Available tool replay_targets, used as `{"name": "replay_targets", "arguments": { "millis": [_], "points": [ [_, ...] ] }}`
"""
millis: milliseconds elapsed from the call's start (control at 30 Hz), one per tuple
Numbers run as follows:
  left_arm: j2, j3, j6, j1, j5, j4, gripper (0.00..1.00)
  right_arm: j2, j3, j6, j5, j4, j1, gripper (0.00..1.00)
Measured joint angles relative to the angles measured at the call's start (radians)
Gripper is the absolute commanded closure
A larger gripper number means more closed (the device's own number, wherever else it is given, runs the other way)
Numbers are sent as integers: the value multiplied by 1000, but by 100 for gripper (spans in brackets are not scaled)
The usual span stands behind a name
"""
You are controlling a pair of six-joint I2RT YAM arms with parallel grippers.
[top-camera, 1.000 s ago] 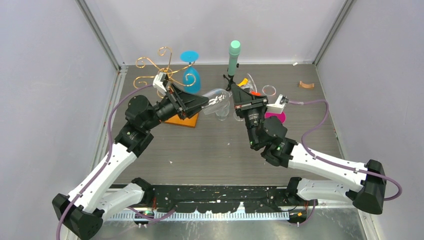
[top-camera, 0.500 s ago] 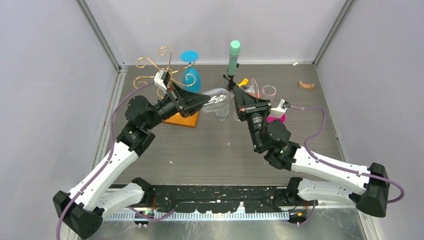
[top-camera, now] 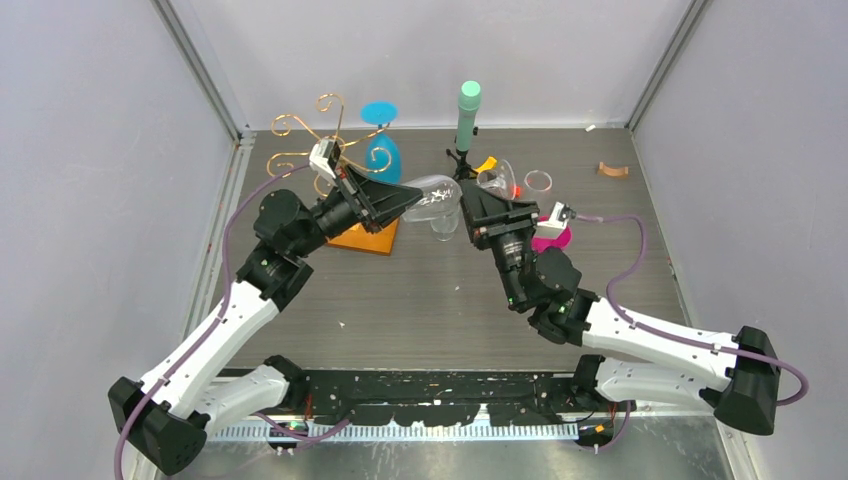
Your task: Take the wine glass off the wine glass rack
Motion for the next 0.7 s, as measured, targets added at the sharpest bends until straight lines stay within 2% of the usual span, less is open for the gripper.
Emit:
{"name": "replay_targets", "arguments": {
  "millis": [67,200,567,700],
  "points": [
    [0,6,38,0,-15,-26,100,-11,-22,-55,-41,3,14,32],
    [6,47,138,0,-35,-118,100,-35,-40,-138,-92,-35,18,22],
    [111,353,502,-15,-35,-515,100,-272,-32,-304,-140,-419,18,21],
    [177,448,646,-58,-53,-701,100,-341,23,-376,-134,-606,18,27]
  ]
}}
